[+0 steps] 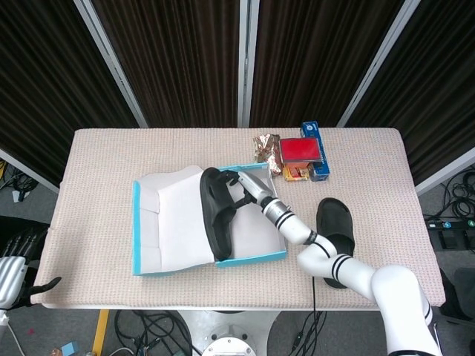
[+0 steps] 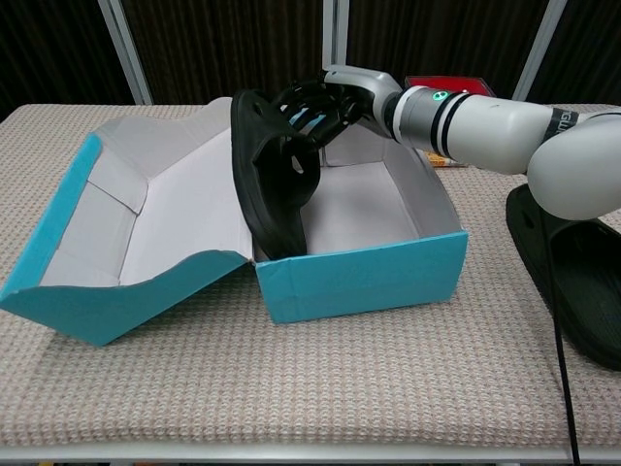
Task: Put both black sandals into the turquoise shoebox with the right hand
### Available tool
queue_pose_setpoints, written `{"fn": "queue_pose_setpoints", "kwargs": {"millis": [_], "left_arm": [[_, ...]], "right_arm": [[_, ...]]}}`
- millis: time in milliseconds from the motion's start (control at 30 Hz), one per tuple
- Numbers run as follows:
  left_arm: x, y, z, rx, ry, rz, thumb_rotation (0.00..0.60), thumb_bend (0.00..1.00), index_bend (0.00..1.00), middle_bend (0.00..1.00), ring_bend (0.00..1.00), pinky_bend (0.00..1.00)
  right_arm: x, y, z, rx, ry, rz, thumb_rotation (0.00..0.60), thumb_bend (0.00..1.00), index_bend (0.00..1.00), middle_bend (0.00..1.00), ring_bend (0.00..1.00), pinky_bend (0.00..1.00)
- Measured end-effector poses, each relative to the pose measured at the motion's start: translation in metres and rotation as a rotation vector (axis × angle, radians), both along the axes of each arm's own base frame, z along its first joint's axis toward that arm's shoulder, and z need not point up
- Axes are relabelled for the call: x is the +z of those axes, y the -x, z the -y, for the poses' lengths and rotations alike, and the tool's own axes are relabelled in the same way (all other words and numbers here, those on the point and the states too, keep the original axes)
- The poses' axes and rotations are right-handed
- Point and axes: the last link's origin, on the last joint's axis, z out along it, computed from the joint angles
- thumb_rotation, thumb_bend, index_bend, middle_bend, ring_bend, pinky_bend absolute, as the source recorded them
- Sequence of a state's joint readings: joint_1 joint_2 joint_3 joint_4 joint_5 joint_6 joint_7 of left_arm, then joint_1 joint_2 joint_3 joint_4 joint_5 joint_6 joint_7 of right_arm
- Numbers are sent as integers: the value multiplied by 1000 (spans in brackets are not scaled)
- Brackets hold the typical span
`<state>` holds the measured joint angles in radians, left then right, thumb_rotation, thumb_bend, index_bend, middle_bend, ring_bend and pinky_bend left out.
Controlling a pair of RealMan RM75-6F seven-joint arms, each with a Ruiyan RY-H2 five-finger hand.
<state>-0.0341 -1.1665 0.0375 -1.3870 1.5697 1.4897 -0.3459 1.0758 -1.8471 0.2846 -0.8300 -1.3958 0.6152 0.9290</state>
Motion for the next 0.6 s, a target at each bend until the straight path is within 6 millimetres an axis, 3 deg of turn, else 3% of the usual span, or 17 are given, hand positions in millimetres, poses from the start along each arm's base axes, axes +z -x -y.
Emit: {"fn": "queue_pose_setpoints", "kwargs": {"millis": [600], "left_arm": [[-1, 2, -1, -10, -6, 5, 600, 129, 70, 91, 0, 61]], "right_arm": [[-11, 9, 3, 26, 24, -81, 600, 216, 601, 538, 254, 292]]}}
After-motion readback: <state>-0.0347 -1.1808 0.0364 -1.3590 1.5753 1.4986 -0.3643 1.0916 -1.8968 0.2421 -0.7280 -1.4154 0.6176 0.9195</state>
